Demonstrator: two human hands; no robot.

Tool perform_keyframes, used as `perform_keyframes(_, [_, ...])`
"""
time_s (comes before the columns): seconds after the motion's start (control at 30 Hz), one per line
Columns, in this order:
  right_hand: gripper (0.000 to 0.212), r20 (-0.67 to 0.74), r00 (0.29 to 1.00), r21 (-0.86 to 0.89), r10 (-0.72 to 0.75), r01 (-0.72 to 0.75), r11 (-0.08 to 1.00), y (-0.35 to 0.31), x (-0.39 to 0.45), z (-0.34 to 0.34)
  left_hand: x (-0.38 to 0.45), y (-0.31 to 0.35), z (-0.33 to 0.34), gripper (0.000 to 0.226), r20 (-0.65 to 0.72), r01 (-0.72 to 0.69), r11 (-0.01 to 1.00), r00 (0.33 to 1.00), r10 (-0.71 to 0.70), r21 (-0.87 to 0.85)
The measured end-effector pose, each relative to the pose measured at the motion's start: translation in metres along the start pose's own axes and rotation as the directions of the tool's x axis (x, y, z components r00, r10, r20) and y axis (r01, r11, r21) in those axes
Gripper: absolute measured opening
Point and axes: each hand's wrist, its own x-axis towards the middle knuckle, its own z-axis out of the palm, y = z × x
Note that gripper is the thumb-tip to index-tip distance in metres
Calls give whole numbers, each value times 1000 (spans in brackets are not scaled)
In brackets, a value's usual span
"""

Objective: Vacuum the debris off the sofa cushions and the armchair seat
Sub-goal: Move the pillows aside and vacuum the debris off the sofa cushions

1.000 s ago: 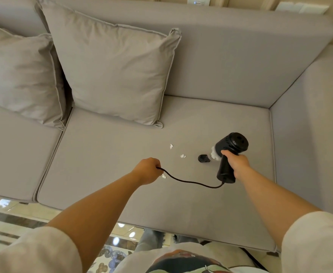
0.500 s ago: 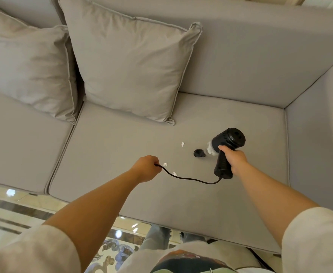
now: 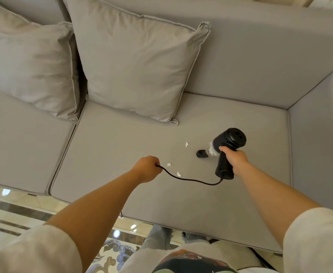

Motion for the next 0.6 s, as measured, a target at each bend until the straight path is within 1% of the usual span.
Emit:
perform_keyframes(0.2, [46,4,1000,-32,11,-11,999,2,-3,0,-1,-3,-4,14,-6,-1,1000,1000,1,-8])
perform_keyframes(0.3, [47,11,999,-63,40,-39,997,2,-5,-1,-2,-2,-3,19,-3,-4,1000,1000,4,-1])
perform_keyframes(0.33, [48,7,999,-65,44,-43,997,1,-7,-1,-2,-2,-3,17,3,-5,1000,1000,5,-2])
perform_keyframes(0.43, [48,-33,999,-73,3,-6,997,-2,-8,1,-2,-1,-3,11,8,-4,1000,1000,4,-8])
perform_keyframes(0.53, [47,-47,998,-59,-34,31,998,-3,-10,4,-3,-3,-7,12,-3,-7,1000,1000,7,-10])
perform_keyframes(0.6, [47,-39,998,-34,-49,47,998,-5,-11,6,-3,-6,-8,18,-16,-3,1000,1000,3,-8])
